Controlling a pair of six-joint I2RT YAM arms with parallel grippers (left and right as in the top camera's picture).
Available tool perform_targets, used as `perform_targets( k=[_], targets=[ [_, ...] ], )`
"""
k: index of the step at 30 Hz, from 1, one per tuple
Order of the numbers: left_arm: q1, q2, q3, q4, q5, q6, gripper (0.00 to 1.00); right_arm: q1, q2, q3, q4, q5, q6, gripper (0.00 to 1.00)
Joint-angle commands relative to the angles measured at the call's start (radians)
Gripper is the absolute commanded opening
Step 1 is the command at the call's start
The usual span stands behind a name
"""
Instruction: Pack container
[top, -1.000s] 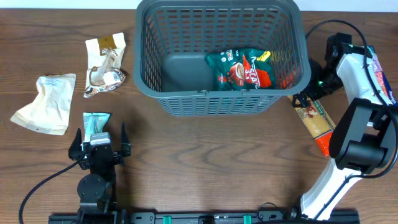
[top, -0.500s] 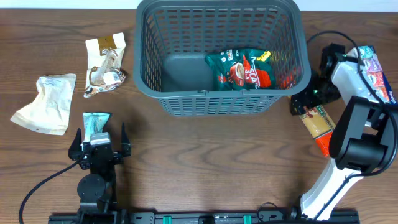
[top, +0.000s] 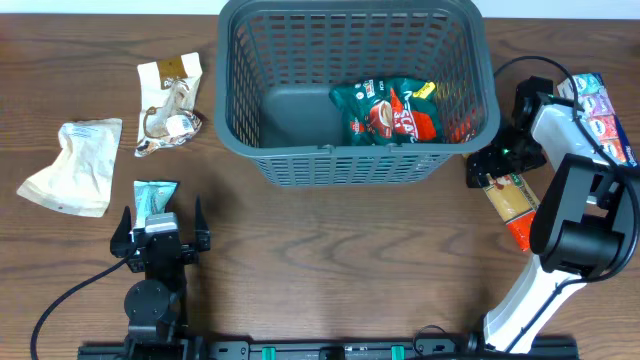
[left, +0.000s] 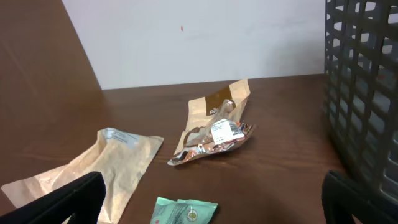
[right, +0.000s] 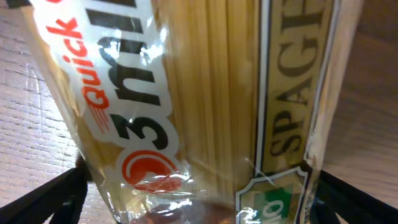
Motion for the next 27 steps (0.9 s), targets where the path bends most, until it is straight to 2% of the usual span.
perform_targets(
  k=[1, 12, 18, 21, 23, 24, 25, 26, 27],
  targets=[
    [0.005, -0.006, -0.030, -0.018, -0.018, 0.005, 0.99, -0.022, 0.011, -0.008, -0.003, -0.004, 0.019, 0.94],
    [0.005, -0.006, -0.030, -0.018, -0.018, 0.005, 0.99, -0.022, 0.011, -0.008, -0.008, 0.037, 0.004, 0.91],
    [0.005, -0.006, -0.030, -0.018, -0.018, 0.005, 0.99, -0.022, 0.011, -0.008, -0.004, 0.020, 0.005, 0.78],
    [0.005, -0.006, -0.030, -0.018, -0.018, 0.005, 0.99, -0.022, 0.011, -0.008, 0.002, 0.003, 0.005, 0.63],
    [0.005, -0.006, -0.030, -0.018, -0.018, 0.005, 0.98, -0.022, 0.010, -0.008, 0.007, -0.004, 0.006, 0.47],
    [0.005, -0.006, -0.030, -0.018, -0.018, 0.005, 0.99, -0.022, 0.011, -0.008, 0.010, -0.010, 0.011, 0.36],
    [0.005, -0.006, -0.030, -0.018, -0.018, 0.005, 0.99, -0.022, 0.011, -0.008, 0.011, -0.013, 0.013, 0.20],
    [0.005, -0.006, -0.030, -0.018, -0.018, 0.005, 0.99, -0.022, 0.010, -0.008, 0.012, -0.020, 0.013, 0.11],
    [0.005, -0.006, -0.030, -0.018, -0.018, 0.005, 0.99, -0.022, 0.010, -0.008, 0.012, -0.025, 0.013, 0.09]
  ],
)
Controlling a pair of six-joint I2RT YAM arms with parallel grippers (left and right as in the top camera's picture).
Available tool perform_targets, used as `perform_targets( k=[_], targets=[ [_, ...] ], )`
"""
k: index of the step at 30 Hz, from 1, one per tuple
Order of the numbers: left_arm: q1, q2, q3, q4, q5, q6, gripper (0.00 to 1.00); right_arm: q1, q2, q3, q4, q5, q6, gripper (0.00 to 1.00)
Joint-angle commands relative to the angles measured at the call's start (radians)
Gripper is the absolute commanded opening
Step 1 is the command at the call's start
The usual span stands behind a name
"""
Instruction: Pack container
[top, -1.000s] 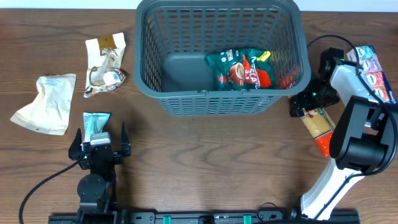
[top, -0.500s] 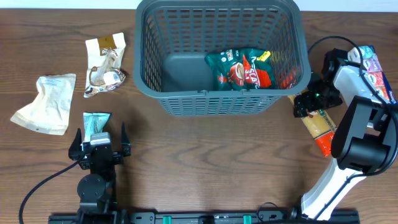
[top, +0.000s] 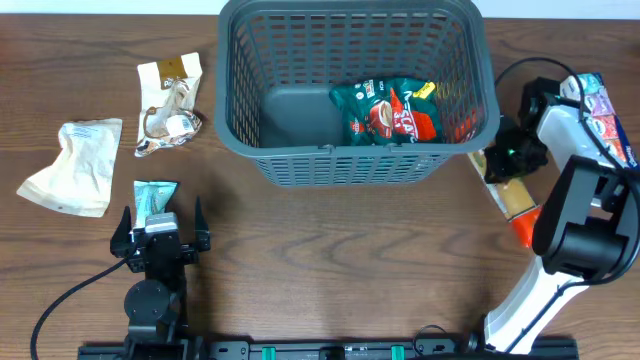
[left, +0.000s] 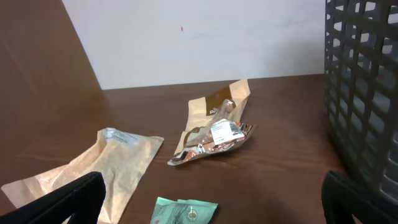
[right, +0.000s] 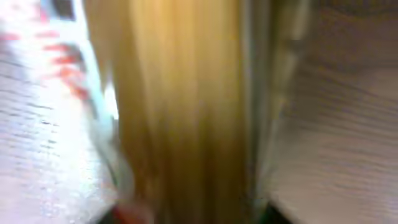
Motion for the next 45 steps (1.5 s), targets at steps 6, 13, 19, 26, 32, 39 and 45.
perform_targets(
  k=[6, 13, 19, 26, 32, 39, 45],
  targets=[
    [0.005, -0.006, -0.030, -0.017, -0.018, 0.005, 0.99, -0.001, 0.026, -0.008, 0.028, -0.056, 0.098, 0.01],
    [0.005, -0.006, -0.030, -0.017, -0.018, 0.005, 0.99, -0.001, 0.013, -0.004, 0.030, -0.056, 0.178, 0.02],
    [0.005, -0.006, -0.030, -0.017, -0.018, 0.005, 0.99, -0.001, -0.051, 0.022, 0.019, -0.051, 0.196, 0.02],
    [0.005, -0.006, -0.030, -0.017, -0.018, 0.005, 0.98, -0.001, -0.199, 0.035, 0.016, 0.008, 0.241, 0.01],
    [0.005, -0.006, -0.030, -0.017, -0.018, 0.005, 0.99, -0.001, -0.355, 0.036, 0.023, 0.031, 0.286, 0.02],
    [0.005, -0.006, -0.030, -0.017, -0.018, 0.005, 0.99, -0.001, -0.535, 0.048, 0.015, 0.031, 0.327, 0.02],
    [0.005, -0.006, -0.030, -0.017, -0.018, 0.005, 0.98, -0.001, -0.697, 0.093, 0.001, 0.029, 0.373, 0.01]
  ],
)
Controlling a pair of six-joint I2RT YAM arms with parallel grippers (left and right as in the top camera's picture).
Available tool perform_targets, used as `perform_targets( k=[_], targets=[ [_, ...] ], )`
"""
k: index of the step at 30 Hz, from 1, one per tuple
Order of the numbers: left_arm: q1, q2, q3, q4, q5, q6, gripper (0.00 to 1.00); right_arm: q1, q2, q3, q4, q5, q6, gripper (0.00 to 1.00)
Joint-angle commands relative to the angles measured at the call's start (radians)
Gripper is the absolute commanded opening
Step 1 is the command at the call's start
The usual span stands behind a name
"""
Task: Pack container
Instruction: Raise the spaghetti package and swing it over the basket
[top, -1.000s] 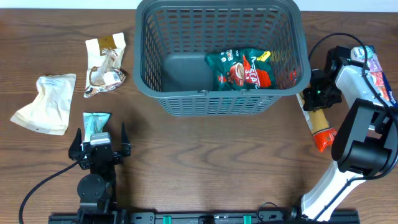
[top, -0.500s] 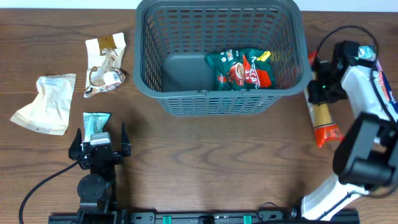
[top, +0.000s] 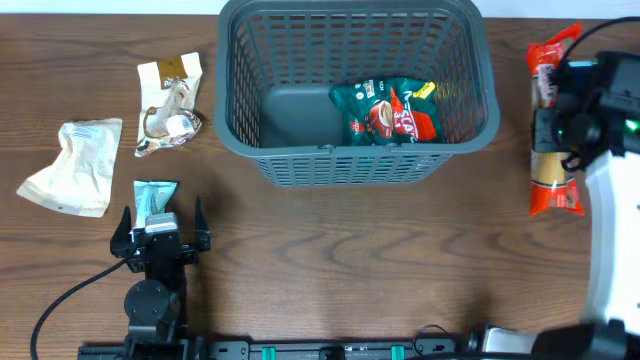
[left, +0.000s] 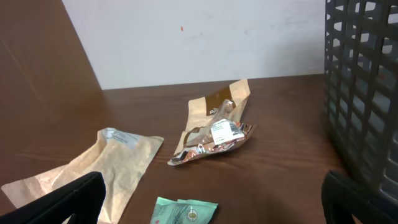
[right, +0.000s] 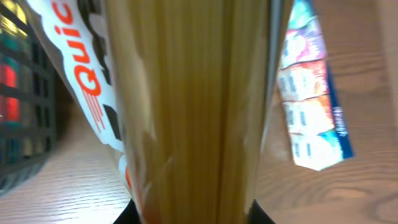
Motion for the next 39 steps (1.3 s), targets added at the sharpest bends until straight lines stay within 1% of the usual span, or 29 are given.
perform_targets(
  k=[1, 4, 8, 11, 15, 19, 21, 24, 29, 32, 36, 39],
  targets=[
    [0.005, -0.006, -0.030, -0.018, -0.019, 0.005, 0.99, 0.001, -0.126, 0.108, -0.001, 0.005, 0.054, 0.01],
    [0.005, -0.006, -0.030, -0.018, -0.019, 0.005, 0.99, 0.001, -0.150, 0.217, -0.067, -0.028, 0.054, 0.01],
    [0.005, -0.006, -0.030, -0.018, -0.019, 0.005, 0.99, 0.003, -0.124, 0.404, -0.167, -0.077, 0.056, 0.01],
    [0.005, -0.006, -0.030, -0.018, -0.019, 0.005, 0.99, 0.003, -0.076, 0.555, -0.222, -0.109, 0.076, 0.01],
    [0.005, -0.006, -0.030, -0.018, -0.019, 0.005, 0.99, 0.016, 0.007, 0.737, -0.266, -0.202, 0.081, 0.01],
    [0.005, -0.006, -0.030, -0.018, -0.019, 0.005, 0.99, 0.083, 0.079, 0.872, -0.307, -0.216, 0.111, 0.01],
    [0.005, -0.006, -0.030, -0.018, -0.019, 0.005, 0.99, 0.137, 0.096, 0.911, -0.309, -0.216, 0.117, 0.01],
    [0.005, -0.006, -0.030, -0.018, -0.019, 0.005, 0.99, 0.237, 0.107, 0.943, -0.268, -0.211, 0.117, 0.01],
    [0.005, -0.006, -0.030, -0.018, -0.019, 0.005, 0.99, 0.395, 0.108, 0.944, -0.177, -0.206, 0.090, 0.02],
    [0.005, -0.006, -0.030, -0.018, -0.019, 0.005, 0.99, 0.480, 0.115, 0.944, -0.164, -0.197, 0.023, 0.02],
    [0.005, -0.006, -0.030, -0.018, -0.019, 0.005, 0.99, 0.534, 0.132, 0.943, -0.185, -0.209, -0.042, 0.01],
    [0.005, -0.006, -0.030, -0.018, -0.019, 0.005, 0.99, 0.560, 0.149, 0.943, -0.242, -0.251, -0.130, 0.01]
  ],
)
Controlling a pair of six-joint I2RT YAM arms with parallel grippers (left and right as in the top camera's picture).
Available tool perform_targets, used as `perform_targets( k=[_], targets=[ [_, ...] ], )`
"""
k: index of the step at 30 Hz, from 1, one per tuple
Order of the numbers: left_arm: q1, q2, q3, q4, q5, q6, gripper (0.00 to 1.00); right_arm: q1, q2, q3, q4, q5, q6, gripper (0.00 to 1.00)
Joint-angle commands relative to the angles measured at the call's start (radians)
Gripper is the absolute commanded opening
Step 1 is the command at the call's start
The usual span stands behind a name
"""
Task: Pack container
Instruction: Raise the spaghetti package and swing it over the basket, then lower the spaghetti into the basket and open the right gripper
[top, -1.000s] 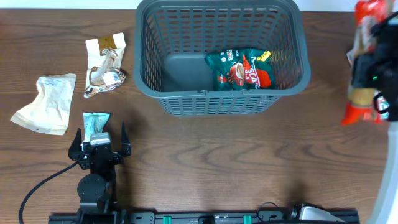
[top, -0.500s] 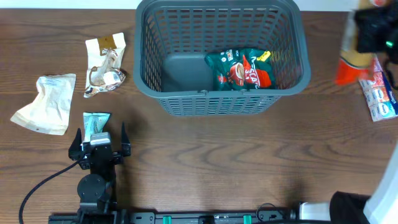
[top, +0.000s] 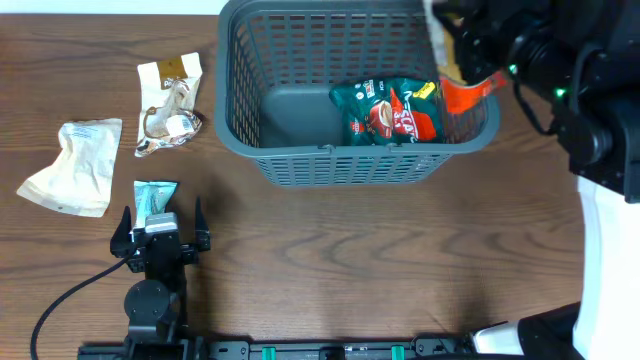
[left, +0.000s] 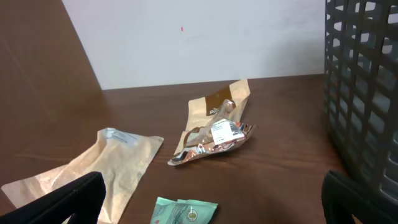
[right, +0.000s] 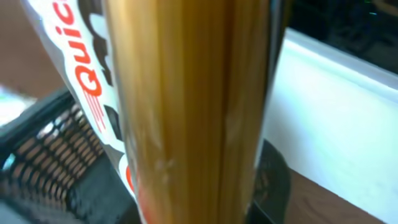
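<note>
A grey slatted basket stands at the back middle of the table with a green snack bag inside it. My right gripper is shut on a spaghetti pack, held over the basket's far right corner. Seen from the right wrist, the spaghetti pack fills the frame above the basket. My left gripper rests open at the front left, just behind a small teal packet. In the left wrist view the teal packet lies between the black fingers.
On the left lie a beige pouch and a brown-and-white foil packet; the left wrist view also shows the pouch, the foil packet and the basket wall. The right arm covers the table's far right.
My right gripper, still shut on the spaghetti pack, has gone from beside the basket's right wall to over its far right corner. The left arm has not moved.
The spaghetti pack lay on the table right of the basket with my right gripper down over it. Then the gripper sat closer on the pack. Later it held the pack lifted beside the basket, and now holds it over the basket.
</note>
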Motion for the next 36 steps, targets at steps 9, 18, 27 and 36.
perform_targets(
  k=[9, 18, 27, 36],
  targets=[
    [0.005, -0.006, -0.030, -0.018, -0.018, 0.005, 0.99, 0.043, 0.072, 0.037, -0.250, -0.158, -0.335, 0.01],
    [0.005, -0.006, -0.030, -0.018, -0.018, 0.005, 0.99, 0.043, 0.108, 0.037, -0.280, -0.228, -0.376, 0.01],
    [0.005, -0.006, -0.030, -0.018, -0.018, 0.005, 0.99, 0.041, 0.117, 0.037, -0.200, -0.223, -0.383, 0.01],
    [0.005, -0.006, -0.030, -0.018, -0.018, 0.005, 0.98, 0.041, 0.130, 0.037, -0.155, -0.209, -0.420, 0.01]
  ],
)
